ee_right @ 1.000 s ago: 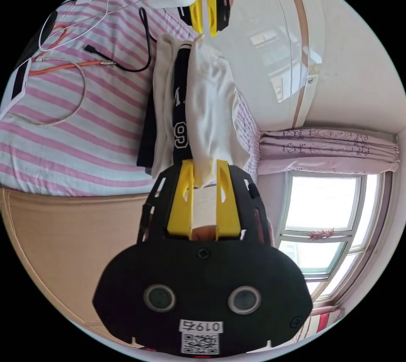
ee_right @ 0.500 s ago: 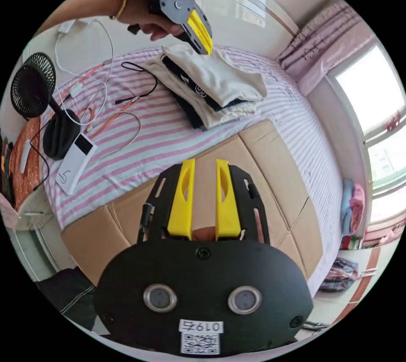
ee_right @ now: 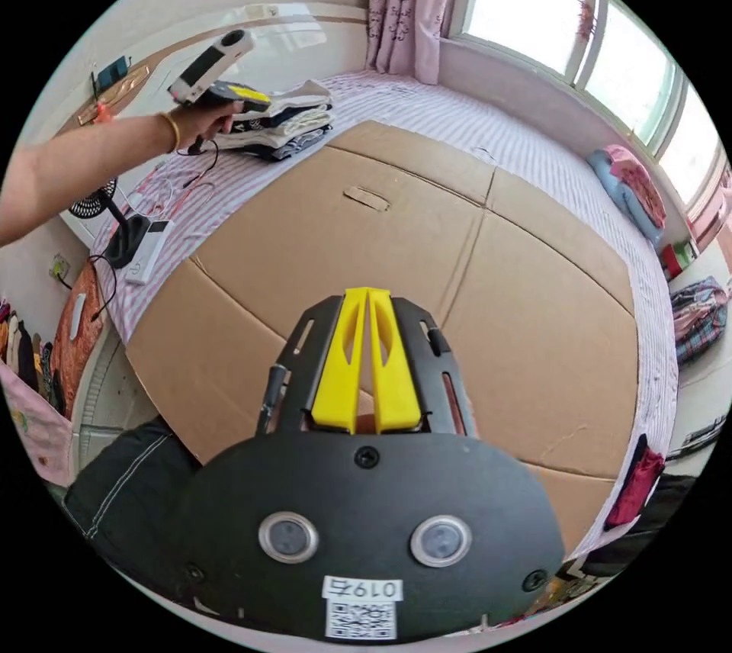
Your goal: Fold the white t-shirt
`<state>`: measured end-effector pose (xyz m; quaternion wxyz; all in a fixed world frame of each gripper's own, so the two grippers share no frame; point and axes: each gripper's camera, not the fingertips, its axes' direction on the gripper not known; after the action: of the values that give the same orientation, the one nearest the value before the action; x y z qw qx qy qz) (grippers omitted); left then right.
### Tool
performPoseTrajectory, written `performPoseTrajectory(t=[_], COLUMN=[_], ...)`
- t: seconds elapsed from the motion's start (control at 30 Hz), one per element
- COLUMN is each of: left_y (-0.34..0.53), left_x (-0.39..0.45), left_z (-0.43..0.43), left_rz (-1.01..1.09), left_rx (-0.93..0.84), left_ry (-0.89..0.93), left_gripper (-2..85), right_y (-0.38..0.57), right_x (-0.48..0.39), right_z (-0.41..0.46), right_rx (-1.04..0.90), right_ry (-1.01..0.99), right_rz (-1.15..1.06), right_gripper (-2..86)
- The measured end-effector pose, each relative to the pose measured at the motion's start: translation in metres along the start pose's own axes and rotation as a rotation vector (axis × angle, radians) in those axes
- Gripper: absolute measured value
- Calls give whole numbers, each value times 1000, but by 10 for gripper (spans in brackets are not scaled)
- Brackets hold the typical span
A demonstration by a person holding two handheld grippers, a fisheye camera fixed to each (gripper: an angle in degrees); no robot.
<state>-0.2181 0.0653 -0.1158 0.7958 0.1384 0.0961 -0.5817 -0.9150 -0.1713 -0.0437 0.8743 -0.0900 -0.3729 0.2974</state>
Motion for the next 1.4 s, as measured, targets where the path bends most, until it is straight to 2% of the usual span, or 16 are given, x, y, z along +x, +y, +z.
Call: performPoseTrajectory(t=[0.03, 0.2, 0.4, 0.5, 0.57, 0.67, 0.8, 0.87, 1.0, 1.1, 1.23, 1.3, 1.4], left_y=[13, 127, 173, 192, 211, 254, 328, 363, 451, 488, 500, 489, 479], left_x=[20, 236, 392, 433, 448, 464, 480, 490, 514, 543, 563, 573, 588], left_z=[-15, -140, -251, -289, -309, -348, -402, -423, -456, -478, -501, -503, -504], left_rz=[-8, -34, 0, 106, 142, 173, 129, 138, 50, 152, 167, 116, 61], left_rx=[18, 137, 267, 374, 409, 436, 272, 225, 260, 284, 392, 397, 374], left_ry=[31, 352, 667, 676, 642, 602, 611, 643, 703, 783, 806, 877, 944], left_gripper=[8, 8, 8, 7, 7, 6, 7, 7, 8, 8, 8, 7, 7], right_y=[33, 159, 280, 335, 380, 420, 451, 501, 576, 610, 641, 641, 632], right_x=[27, 123, 217, 251, 269, 285, 316, 324, 338, 363, 404, 440, 514], right_z=[-15, -75, -153, -202, -251, -312, -386, -431, -479, -537, -592, -598, -600], right_rx=[32, 131, 233, 371, 548, 619, 549, 623, 658, 681, 692, 597, 444], right_ry=[-9, 36, 154, 145, 164, 157, 37, -4, 53, 93, 326, 423, 681], right_rz=[9, -12, -11, 58, 145, 120, 258, 281, 334, 324, 308, 340, 370], right_gripper=[-9, -9, -10, -10, -10, -10, -10, -10, -10, -10, -9, -7, 3])
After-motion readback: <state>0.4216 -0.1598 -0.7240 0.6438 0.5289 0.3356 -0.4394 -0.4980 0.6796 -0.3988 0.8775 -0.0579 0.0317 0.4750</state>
